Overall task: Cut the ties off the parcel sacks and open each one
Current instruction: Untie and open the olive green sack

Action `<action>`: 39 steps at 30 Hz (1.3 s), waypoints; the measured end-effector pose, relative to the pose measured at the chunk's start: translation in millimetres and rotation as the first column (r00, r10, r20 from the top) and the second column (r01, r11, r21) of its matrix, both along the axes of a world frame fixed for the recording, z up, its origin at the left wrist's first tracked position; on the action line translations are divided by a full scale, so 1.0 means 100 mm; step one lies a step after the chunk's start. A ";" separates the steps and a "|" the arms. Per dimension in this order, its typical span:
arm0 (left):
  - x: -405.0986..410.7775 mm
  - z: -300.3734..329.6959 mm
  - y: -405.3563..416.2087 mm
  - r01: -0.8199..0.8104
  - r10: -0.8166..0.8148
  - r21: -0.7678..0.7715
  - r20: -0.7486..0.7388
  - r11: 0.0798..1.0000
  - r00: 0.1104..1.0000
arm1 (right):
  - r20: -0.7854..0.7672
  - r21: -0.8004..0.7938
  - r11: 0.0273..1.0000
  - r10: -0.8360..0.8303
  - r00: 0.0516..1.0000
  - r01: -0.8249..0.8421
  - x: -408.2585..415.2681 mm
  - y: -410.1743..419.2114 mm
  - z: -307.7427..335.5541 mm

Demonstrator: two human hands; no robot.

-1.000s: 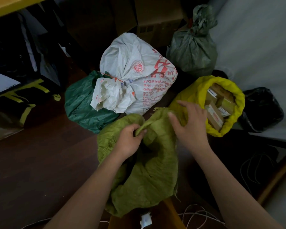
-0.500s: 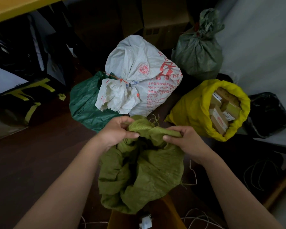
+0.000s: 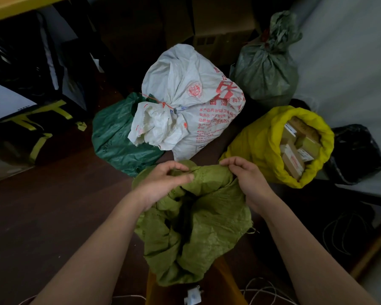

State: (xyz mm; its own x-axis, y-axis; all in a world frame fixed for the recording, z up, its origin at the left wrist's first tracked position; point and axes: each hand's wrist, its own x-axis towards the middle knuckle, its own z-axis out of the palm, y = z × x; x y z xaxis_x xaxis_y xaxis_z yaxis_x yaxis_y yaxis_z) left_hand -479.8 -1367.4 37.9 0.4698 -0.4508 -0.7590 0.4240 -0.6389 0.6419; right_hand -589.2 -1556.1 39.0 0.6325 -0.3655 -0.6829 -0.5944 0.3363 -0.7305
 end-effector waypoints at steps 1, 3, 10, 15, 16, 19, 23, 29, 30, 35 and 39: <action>-0.01 0.00 0.01 0.026 -0.026 0.018 -0.013 0.999 1.000 | 0.010 0.029 0.999 0.013 1.000 -0.013 -0.01 0.00 0.01; -0.04 -0.03 0.00 0.027 -0.028 0.042 0.026 0.999 0.999 | 0.035 0.075 0.994 0.077 0.996 -0.079 -0.05 0.03 0.04; -0.03 -0.12 0.00 -0.031 -0.013 0.115 0.362 0.993 0.932 | -0.148 -0.471 0.767 0.418 0.896 -0.436 -0.12 0.11 -0.05; 0.01 -0.09 0.05 -0.013 -0.004 0.037 0.412 0.999 0.911 | -0.205 -0.694 0.622 0.313 0.928 -0.363 -0.15 0.08 -0.11; 0.01 -0.09 0.06 -0.023 0.006 0.040 0.382 0.999 0.924 | -0.143 -0.664 0.683 0.283 0.948 -0.304 -0.15 0.07 -0.09; 0.03 -0.08 0.07 -0.046 0.026 0.067 0.280 0.997 0.960 | 0.031 -0.337 0.930 0.169 0.985 -0.149 -0.15 0.07 -0.01; 0.07 -0.09 0.13 -0.059 0.060 -0.010 0.118 0.998 0.991 | 0.118 -0.033 0.996 -0.080 0.990 0.084 -0.16 0.14 -0.06; -0.02 -0.13 0.12 0.014 -0.013 -0.018 0.065 1.000 0.998 | 0.000 -0.058 0.991 -0.122 0.993 0.121 -0.10 0.31 -0.08; -0.03 -0.13 0.11 -0.008 0.008 -0.006 0.078 1.000 0.997 | -0.023 -0.023 0.994 -0.106 0.994 0.105 -0.08 0.32 -0.08; -0.02 -0.11 0.18 0.076 -0.077 0.027 0.032 0.997 0.997 | -0.119 -0.200 0.916 0.328 0.937 -0.346 -0.18 0.34 -0.11; -0.05 -0.16 0.25 0.176 -0.192 0.085 0.255 0.981 0.948 | -0.116 -0.432 0.816 0.371 0.921 -0.384 -0.18 0.35 -0.16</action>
